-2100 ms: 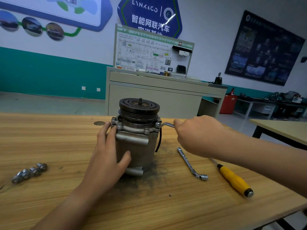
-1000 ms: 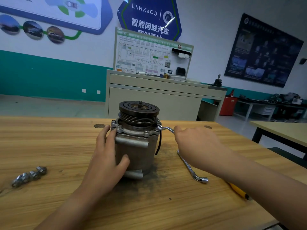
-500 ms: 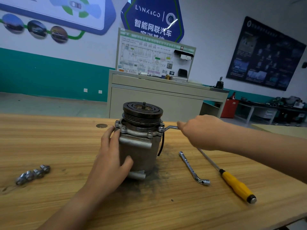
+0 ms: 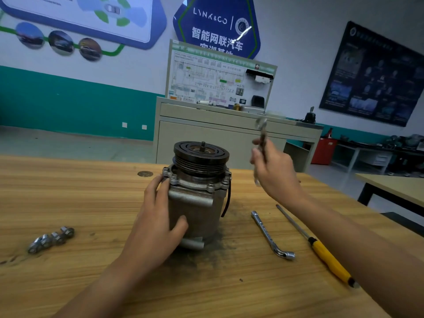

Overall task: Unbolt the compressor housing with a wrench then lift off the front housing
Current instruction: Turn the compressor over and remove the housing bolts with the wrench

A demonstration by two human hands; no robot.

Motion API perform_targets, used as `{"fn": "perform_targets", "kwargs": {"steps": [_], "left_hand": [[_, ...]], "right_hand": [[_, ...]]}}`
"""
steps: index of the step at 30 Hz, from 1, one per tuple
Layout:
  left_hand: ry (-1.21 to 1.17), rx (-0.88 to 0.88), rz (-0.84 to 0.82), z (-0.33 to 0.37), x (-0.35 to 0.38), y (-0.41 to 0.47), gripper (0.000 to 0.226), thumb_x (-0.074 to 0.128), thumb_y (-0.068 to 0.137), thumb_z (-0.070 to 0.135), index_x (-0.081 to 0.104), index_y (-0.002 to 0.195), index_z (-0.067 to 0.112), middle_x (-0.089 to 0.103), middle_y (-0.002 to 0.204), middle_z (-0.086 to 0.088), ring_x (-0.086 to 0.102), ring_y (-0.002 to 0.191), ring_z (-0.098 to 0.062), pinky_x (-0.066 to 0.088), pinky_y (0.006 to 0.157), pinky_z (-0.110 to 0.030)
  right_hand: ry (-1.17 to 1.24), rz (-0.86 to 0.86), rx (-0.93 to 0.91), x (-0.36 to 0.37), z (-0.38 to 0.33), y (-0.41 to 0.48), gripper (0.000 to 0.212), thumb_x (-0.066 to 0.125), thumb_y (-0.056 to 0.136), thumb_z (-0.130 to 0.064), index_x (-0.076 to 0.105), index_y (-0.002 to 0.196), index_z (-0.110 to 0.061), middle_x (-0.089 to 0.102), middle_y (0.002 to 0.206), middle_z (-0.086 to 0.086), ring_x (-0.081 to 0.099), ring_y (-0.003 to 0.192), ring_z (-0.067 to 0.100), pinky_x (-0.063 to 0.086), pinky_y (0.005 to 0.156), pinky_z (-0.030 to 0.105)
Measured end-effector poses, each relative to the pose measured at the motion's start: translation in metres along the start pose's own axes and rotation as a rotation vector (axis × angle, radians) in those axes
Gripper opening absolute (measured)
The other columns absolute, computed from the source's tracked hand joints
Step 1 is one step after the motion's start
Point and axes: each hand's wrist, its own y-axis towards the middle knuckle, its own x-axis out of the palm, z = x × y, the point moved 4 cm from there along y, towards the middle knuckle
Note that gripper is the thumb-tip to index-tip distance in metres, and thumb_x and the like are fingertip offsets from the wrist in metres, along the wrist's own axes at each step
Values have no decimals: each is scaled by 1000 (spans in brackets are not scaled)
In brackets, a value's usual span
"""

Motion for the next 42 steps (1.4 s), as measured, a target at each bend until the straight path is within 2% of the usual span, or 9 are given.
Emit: {"fn": "perform_targets", "kwargs": {"steps": [3, 8, 12, 23, 29, 34, 37, 40, 42], "left_hand": [[-2, 8, 4, 0, 0, -1, 80, 60, 86, 24, 11, 149, 20, -2, 146, 27, 17, 133, -2, 24, 104, -22], [0, 11, 13, -1, 1, -2, 79, 61, 85, 21, 13, 148, 19, 1, 147, 24, 16, 128, 4, 21, 102, -19], [8, -1, 18, -3, 2, -1, 79, 61, 85, 22, 14, 148, 19, 1, 147, 24, 20, 133, -5, 23, 102, -21], [-9, -24, 20, -1, 1, -3, 79, 62, 85, 20, 13, 148, 22, -2, 148, 25, 14, 136, -5, 20, 108, -25], [44, -45, 27, 3, -1, -3, 76, 60, 86, 27, 17, 147, 19, -6, 151, 19, 2, 141, -8, 16, 115, -38], [69, -39, -1, 1, -1, -1, 77, 58, 88, 31, 12, 148, 20, -19, 148, 28, -9, 142, -5, 12, 116, -37], [68, -51, -15, -1, 1, -1, 81, 58, 88, 32, 6, 149, 23, -30, 138, 32, -13, 141, -3, 11, 115, -38], [37, -63, -18, -1, 2, -2, 84, 59, 88, 30, 2, 149, 26, -31, 137, 32, -15, 141, -2, 11, 115, -38], [42, -60, -5, -1, 1, -2, 83, 59, 88, 30, 2, 149, 26, -31, 137, 32, -15, 141, -3, 12, 115, -37]], "right_hand": [[13, -30, 35, -21, -16, -24, 26, 37, 98, -23, 50, 120, -16, 50, 57, -6, 51, 48, 12, 38, 40, 23], [-519, -395, 46, -18, -24, -49, 36, 37, 97, -17, 36, 133, -23, 47, 68, -5, 48, 61, 12, 40, 49, 27], [-599, -466, 59, -6, -27, -47, 37, 37, 95, -10, 35, 131, -20, 39, 63, -3, 35, 53, 10, 21, 41, 25], [-811, -611, -217, -6, -45, -16, 19, 37, 95, -18, 54, 100, -13, 36, 61, -2, 34, 51, 11, 28, 43, 23], [-847, -574, -373, -7, -11, 1, 39, 31, 99, -20, 36, 137, -21, 41, 59, -5, 39, 49, 9, 27, 42, 23], [-792, -433, -360, 27, 1, 16, 29, 41, 97, -10, 49, 125, -14, 63, 95, 3, 59, 81, 20, 43, 65, 28], [-675, -280, -439, 44, -6, 19, 23, 68, 77, 2, 65, 100, -2, 69, 84, 10, 65, 72, 25, 51, 67, 30], [-622, -262, -338, 41, 0, 16, 23, 49, 94, -10, 57, 116, -8, 66, 101, 8, 62, 90, 24, 46, 78, 30], [-429, -86, -153, 21, 4, 7, 26, 40, 99, -20, 56, 115, -7, 62, 82, 7, 60, 73, 24, 42, 60, 31]]}}
